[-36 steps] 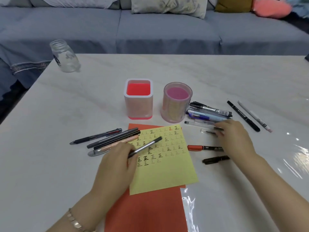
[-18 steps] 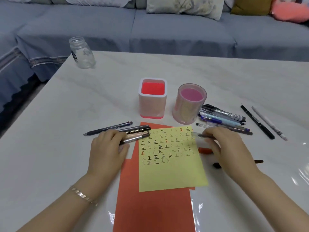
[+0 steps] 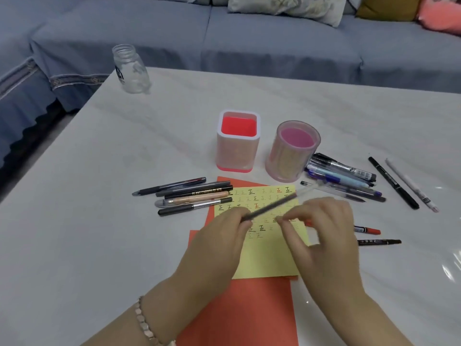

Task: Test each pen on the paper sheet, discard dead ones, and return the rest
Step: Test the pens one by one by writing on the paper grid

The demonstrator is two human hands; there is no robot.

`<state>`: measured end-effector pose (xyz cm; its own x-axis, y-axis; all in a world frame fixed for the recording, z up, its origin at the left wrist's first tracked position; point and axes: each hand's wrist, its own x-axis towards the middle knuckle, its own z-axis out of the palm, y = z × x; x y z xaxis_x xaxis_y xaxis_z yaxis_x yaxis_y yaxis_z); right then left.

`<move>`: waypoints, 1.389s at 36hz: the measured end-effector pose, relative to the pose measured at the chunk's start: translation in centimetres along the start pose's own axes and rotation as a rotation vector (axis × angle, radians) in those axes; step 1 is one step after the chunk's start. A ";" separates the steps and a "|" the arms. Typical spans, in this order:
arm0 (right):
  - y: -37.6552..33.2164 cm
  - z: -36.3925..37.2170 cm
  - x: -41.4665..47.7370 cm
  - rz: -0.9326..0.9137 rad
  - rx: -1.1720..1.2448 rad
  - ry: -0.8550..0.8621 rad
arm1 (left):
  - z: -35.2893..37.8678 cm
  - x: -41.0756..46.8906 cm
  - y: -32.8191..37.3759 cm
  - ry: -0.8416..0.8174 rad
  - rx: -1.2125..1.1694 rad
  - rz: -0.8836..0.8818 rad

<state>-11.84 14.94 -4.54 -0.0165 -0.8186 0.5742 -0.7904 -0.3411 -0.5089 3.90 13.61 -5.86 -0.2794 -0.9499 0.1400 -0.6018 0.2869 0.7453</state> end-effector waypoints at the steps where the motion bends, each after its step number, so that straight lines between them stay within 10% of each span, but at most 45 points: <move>1: -0.5 -0.3 0.0 0.148 0.066 -0.015 | -0.1 -0.1 0.1 0.000 -0.031 -0.009; 5: -1.2 -0.4 0.2 0.712 0.498 -0.291 | -0.4 -0.3 0.4 -0.055 -0.133 -0.013; 14: -2.2 1.5 0.7 0.821 0.770 -0.239 | 0.6 -0.5 0.7 -0.200 -0.024 0.158; 29: -0.8 -0.2 -0.1 0.491 0.877 -0.278 | -0.5 -0.5 0.8 -0.185 -0.124 0.114; 38: 5.0 0.7 -2.5 0.238 0.041 -0.590 | -1.6 -1.0 -6.1 0.144 0.322 -0.018; 50: 4.3 4.2 -3.3 0.097 -0.051 -0.791 | 0.3 -1.3 -8.1 0.132 0.444 0.067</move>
<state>-12.65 14.25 -11.29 0.3375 -0.9353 -0.1061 -0.8352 -0.2455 -0.4921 8.99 12.57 -12.28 -0.2490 -0.9267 0.2815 -0.8557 0.3466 0.3842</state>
